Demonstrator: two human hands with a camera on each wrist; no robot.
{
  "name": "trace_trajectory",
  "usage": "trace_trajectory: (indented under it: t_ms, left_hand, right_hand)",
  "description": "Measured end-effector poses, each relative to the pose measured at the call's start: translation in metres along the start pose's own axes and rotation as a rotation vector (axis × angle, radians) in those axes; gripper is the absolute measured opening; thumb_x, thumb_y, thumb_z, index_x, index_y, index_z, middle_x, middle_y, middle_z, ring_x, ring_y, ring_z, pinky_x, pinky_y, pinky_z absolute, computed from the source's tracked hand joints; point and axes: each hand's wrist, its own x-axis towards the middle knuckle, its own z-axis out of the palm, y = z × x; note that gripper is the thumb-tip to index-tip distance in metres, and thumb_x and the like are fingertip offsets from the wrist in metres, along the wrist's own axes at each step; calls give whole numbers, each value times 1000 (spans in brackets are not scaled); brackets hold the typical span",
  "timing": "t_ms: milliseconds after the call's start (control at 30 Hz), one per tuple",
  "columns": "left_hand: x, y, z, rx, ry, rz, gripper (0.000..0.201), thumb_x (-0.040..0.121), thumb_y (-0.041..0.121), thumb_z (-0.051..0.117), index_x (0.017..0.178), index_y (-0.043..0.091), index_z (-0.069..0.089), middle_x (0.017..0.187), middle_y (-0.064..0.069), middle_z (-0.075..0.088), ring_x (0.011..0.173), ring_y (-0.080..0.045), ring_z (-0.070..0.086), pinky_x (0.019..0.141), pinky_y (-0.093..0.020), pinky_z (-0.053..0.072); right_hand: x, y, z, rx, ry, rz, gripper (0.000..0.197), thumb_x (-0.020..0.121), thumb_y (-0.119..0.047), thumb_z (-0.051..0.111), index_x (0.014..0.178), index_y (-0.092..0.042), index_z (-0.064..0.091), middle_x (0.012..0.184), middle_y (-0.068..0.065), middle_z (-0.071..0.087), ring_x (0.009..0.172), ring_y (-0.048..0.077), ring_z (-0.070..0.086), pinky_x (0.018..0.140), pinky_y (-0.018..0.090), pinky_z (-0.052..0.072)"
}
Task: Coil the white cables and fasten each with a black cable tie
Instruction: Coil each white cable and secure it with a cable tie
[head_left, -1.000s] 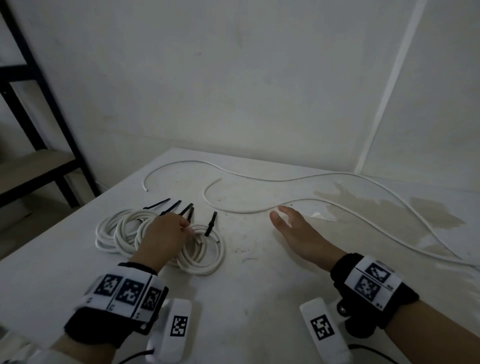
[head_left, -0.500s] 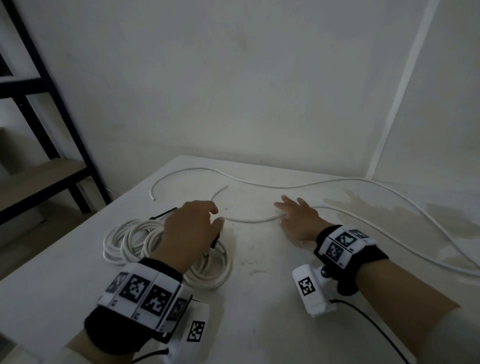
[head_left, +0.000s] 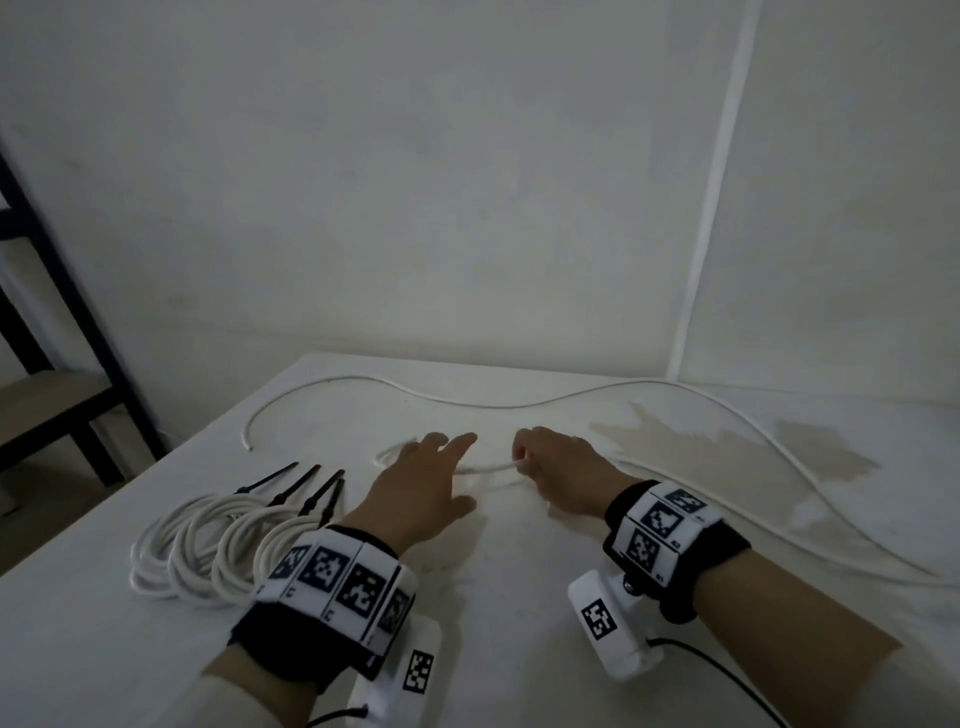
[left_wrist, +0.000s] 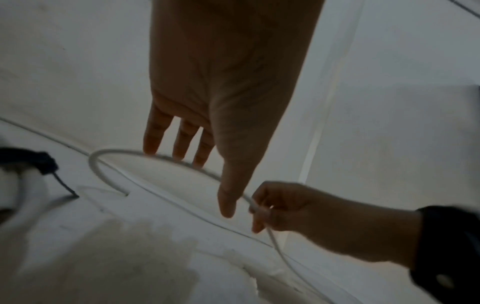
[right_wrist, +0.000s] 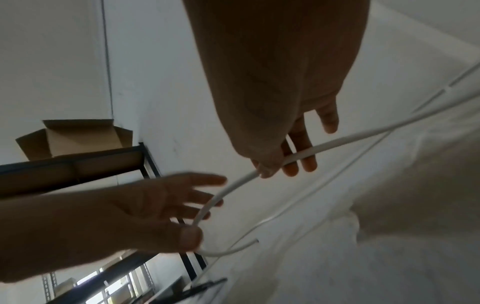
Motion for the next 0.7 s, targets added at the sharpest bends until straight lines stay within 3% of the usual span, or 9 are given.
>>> trace_trajectory:
  t_ms: [67, 133, 200, 267, 333, 467, 633, 700]
  left_hand:
    - [9, 5, 6, 40, -29, -1, 55, 94, 36, 48, 143, 25, 26, 148, 0, 31, 136, -21, 29, 108, -39, 28]
    - [17, 13, 7, 80, 56, 0, 31, 98, 34, 37, 125, 21, 44, 134, -2, 48, 126, -23, 43, 105, -41, 28]
    - [22, 18, 6, 20, 156, 19, 24, 101, 30, 29, 100, 16, 48, 112, -6, 61, 105, -27, 56, 94, -38, 35]
    - [25, 21, 2, -100, 209, 59, 27, 100, 31, 30, 88, 13, 46, 95, -9, 65, 86, -30, 59, 76, -35, 40]
    - [24, 22, -2, -219, 253, 99, 32, 99, 34, 33, 87, 11, 51, 87, -6, 66, 78, -27, 59, 69, -34, 42]
    - [24, 27, -6, -346, 318, 164, 28, 98, 28, 37, 86, 11, 56, 84, -8, 67, 80, -28, 61, 73, -38, 46]
    - [23, 35, -7, -385, 322, 196, 33, 97, 30, 40, 86, 4, 56, 84, -17, 64, 80, -32, 60, 72, -42, 47]
    - [22, 38, -6, -405, 302, 199, 30, 97, 29, 40, 82, 8, 56, 84, -15, 64, 80, -30, 59, 70, -35, 45]
  right_hand:
    - [-11, 5, -16, 69, 75, -14, 13, 98, -18, 40, 104, -13, 50, 95, -1, 44, 83, 16, 43, 75, 27, 32]
    - [-22, 13, -34, 125, 158, -25, 14, 97, -18, 41, 103, -11, 52, 95, -1, 44, 85, 17, 44, 75, 29, 34]
    - [-31, 24, -51, 165, 250, -35, 15, 97, -17, 42, 103, -9, 53, 95, 1, 45, 86, 18, 44, 77, 32, 35]
    - [-40, 37, -66, 186, 344, -51, 16, 96, -16, 44, 101, -5, 55, 94, 4, 46, 85, 18, 44, 75, 32, 35]
    - [-49, 49, -78, 194, 422, -64, 16, 95, -14, 45, 99, -3, 56, 92, 6, 47, 83, 19, 45, 73, 29, 33]
    - [-65, 69, -98, 175, 523, -37, 15, 95, -12, 45, 95, -3, 56, 89, 9, 49, 80, 22, 46, 67, 26, 30]
    - [-84, 83, -110, 170, 611, -5, 12, 95, -13, 46, 94, -5, 56, 89, 10, 53, 78, 25, 49, 71, 30, 36]
    - [-90, 86, -113, 176, 648, -2, 11, 95, -11, 47, 92, -5, 56, 85, 6, 53, 75, 23, 48, 69, 27, 37]
